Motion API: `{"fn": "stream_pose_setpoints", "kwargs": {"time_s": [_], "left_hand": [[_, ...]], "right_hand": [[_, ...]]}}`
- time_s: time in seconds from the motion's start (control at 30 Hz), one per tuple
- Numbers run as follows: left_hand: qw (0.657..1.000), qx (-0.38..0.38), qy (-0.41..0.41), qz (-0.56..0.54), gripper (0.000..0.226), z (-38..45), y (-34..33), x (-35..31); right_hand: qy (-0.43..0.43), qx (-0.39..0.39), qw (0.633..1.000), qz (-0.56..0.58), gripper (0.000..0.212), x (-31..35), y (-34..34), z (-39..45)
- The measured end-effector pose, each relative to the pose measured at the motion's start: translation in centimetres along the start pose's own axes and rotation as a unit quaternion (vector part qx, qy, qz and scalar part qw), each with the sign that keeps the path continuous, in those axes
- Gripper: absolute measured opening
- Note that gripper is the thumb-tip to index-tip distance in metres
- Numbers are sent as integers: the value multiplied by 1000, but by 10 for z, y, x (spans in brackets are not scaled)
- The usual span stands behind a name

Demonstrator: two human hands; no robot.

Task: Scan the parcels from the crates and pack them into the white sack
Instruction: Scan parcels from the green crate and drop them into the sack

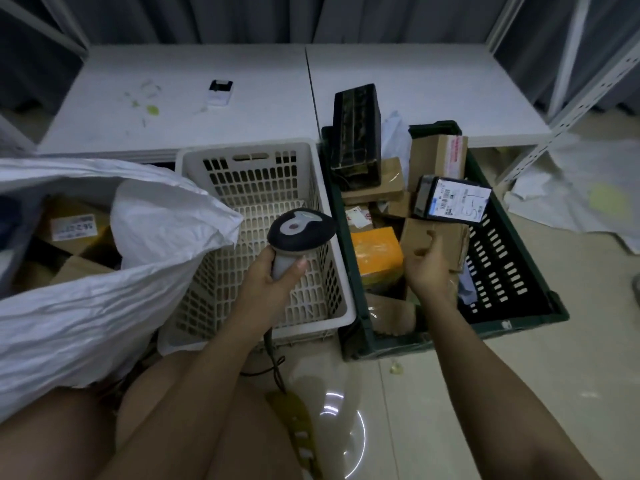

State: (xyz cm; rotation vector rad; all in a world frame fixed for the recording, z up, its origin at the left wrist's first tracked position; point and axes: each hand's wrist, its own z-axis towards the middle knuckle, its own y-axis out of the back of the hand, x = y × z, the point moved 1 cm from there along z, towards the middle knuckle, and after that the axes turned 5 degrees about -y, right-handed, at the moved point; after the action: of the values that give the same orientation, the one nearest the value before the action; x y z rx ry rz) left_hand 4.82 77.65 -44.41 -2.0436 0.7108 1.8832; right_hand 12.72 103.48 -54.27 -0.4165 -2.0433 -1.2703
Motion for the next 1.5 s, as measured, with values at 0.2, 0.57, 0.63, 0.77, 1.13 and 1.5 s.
{"fn": "stream_pose_setpoints", "kwargs": {"time_s": [0.2,0.57,0.63,0.77,1.13,1.5], "left_hand": [[999,-15,18,-34,32,-10,-1,-7],[998,-42,36,-34,27,-15,14,12],[998,-44,41,-29,27,-12,17,15],[997,-46,45,-31,20,-9,17,19],[1000,-21,19,-8,29,-11,1,12],[1000,-19,-6,-9,34,-41,10,8]], "right_hand": [[109,148,969,-165,73,15,2,-10],[3,188,949,-254,90,-13,-59,10],[-7,162,961,-226,84,-14,-62,11],[-1,132,970,-203,85,-10,-52,14],[94,-103,983,118,72,13,70,-54],[155,61,974,153,129,-25,57,-144]]}}
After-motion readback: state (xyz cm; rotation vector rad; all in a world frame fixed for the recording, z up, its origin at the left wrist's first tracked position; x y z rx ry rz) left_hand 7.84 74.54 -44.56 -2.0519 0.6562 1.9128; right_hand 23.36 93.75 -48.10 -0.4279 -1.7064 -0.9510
